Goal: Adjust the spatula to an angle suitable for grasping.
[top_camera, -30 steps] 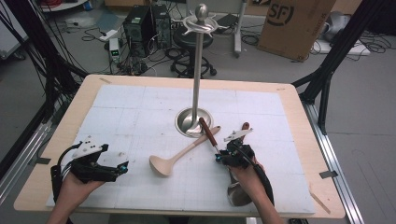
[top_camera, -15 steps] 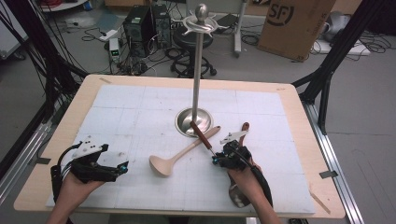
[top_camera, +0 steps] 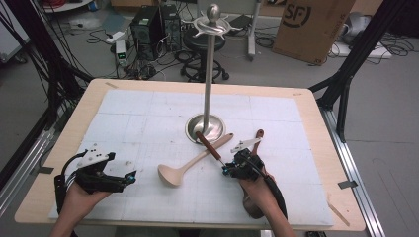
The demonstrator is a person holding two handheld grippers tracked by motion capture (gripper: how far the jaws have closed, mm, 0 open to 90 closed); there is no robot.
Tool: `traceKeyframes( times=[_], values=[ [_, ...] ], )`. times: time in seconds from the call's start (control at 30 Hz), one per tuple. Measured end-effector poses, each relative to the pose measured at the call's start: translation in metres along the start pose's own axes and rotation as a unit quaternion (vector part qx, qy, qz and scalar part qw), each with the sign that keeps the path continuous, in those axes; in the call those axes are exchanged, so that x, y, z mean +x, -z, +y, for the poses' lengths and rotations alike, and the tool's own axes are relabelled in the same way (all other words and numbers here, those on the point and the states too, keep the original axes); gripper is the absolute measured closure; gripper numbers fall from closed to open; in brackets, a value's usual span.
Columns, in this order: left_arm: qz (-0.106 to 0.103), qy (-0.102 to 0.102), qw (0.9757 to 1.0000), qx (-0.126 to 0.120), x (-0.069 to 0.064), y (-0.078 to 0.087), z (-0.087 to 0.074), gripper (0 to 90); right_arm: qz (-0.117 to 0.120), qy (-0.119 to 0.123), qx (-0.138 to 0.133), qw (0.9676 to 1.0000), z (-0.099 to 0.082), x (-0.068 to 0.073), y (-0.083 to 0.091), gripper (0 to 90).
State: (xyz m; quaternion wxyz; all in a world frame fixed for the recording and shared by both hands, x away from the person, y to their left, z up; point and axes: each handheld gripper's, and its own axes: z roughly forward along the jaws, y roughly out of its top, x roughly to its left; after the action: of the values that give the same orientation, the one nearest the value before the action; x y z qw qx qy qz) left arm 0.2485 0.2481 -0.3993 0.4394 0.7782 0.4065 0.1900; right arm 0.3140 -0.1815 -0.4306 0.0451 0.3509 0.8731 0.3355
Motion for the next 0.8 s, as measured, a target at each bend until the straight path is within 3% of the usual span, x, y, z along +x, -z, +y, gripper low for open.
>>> traceKeyframes(
  times=[0.33,0.67,0.8],
  values=[
    [-0.001,0.000,1.0000,0.000,0.0000,-0.0008,0.0001,1.6,0.003,-0.002,0.005,1.0000,0.0036,-0.0014,-0.0071,78.7],
    [0.000,0.000,1.0000,-0.001,0.0000,0.0001,-0.0001,1.6,0.014,-0.022,0.000,0.9997,0.0026,-0.0030,-0.0079,73.7],
    [-0.001,-0.002,1.0000,0.000,-0.0007,-0.0002,0.0001,1.6,0.010,-0.027,0.000,0.9996,0.0023,-0.0030,-0.0077,75.9]
  ],
)
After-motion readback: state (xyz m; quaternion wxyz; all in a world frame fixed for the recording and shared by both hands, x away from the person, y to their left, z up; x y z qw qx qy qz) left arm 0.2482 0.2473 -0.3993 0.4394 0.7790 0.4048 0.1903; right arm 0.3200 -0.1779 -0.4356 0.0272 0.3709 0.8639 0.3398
